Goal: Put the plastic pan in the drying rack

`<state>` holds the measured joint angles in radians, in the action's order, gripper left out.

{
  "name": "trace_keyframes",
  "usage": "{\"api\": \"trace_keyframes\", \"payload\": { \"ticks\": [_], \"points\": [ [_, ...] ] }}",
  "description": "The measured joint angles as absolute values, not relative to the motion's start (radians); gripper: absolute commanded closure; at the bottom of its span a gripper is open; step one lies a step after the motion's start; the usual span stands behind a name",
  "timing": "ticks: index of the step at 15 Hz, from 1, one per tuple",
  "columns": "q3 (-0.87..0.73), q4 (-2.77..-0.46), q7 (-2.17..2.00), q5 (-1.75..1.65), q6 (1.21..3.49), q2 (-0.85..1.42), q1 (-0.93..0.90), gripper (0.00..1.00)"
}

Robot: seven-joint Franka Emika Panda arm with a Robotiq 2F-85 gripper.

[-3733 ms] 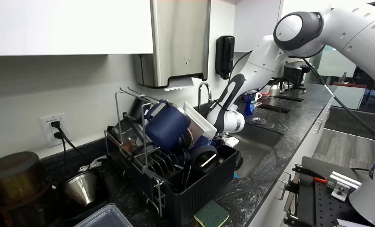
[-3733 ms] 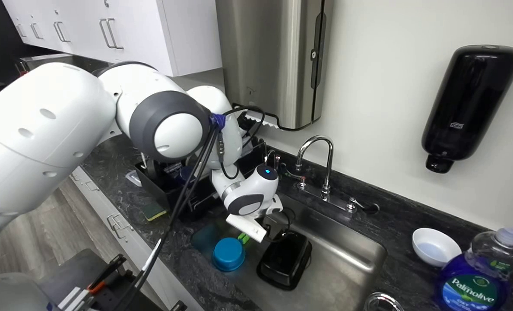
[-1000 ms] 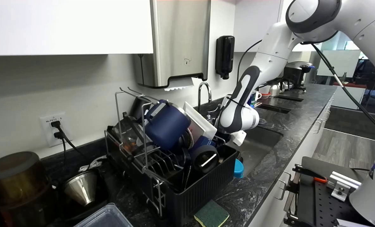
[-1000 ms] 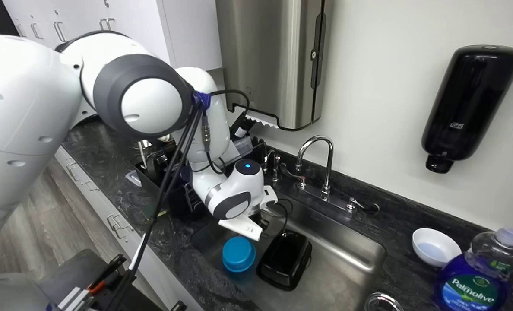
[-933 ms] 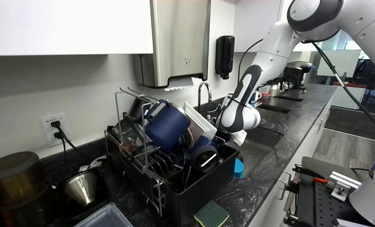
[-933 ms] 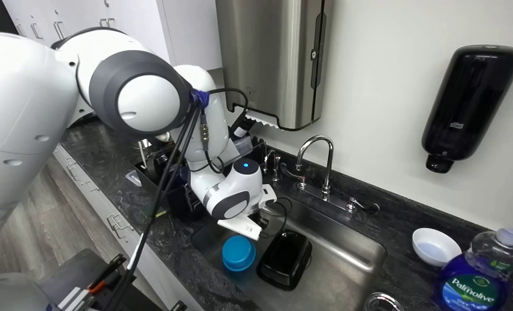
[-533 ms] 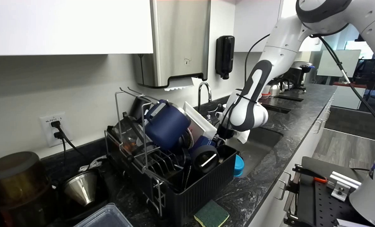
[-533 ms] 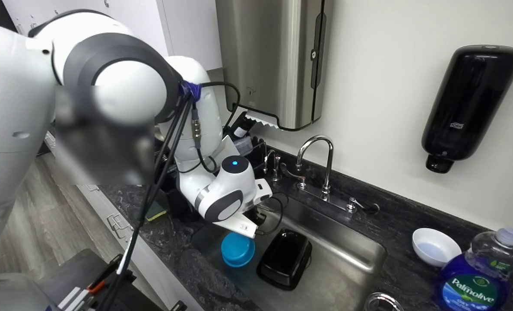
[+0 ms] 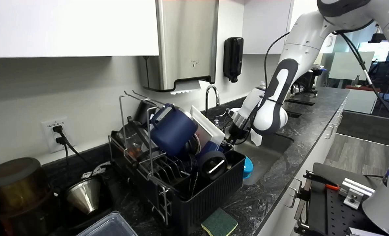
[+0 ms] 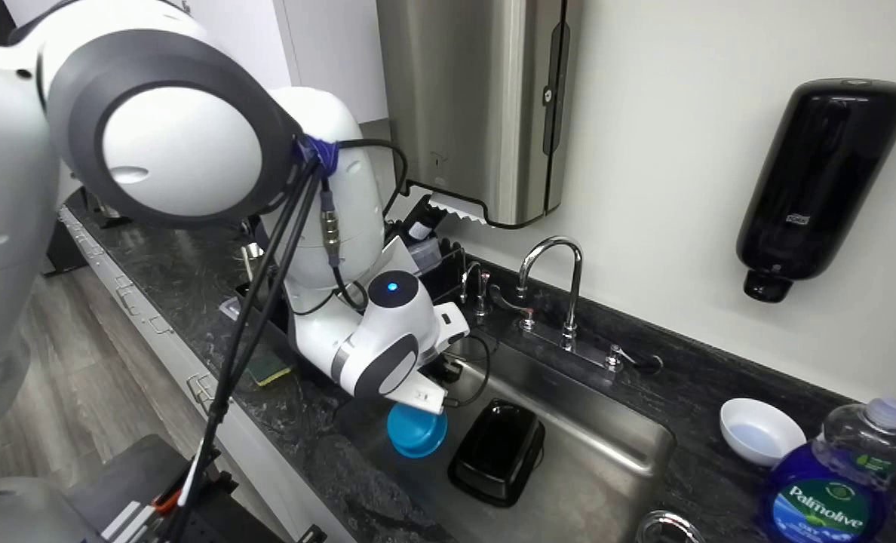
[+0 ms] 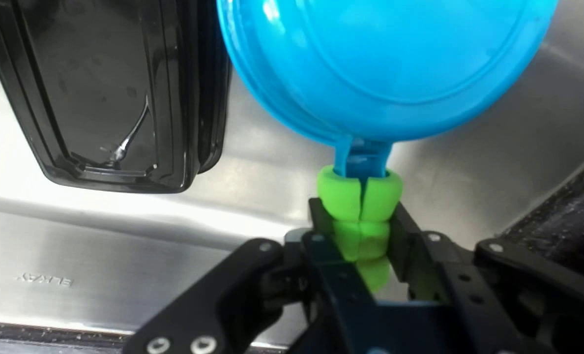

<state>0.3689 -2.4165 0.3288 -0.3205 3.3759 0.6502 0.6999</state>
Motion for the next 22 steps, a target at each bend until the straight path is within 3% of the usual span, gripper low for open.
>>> {"api": "trace_keyframes", "payload": {
  "ticks": [7,13,22],
  "points": [
    [0.457,-2.440,0.279,-0.473,3.408,0.605,0.828,0.92],
    [0.684,-2.465,0.279,-0.694,3.366,0.607,1.108,0.92],
    [1.034,-2.515,0.364,-0.861,3.132,0.702,1.533,0.92]
  ]
}}
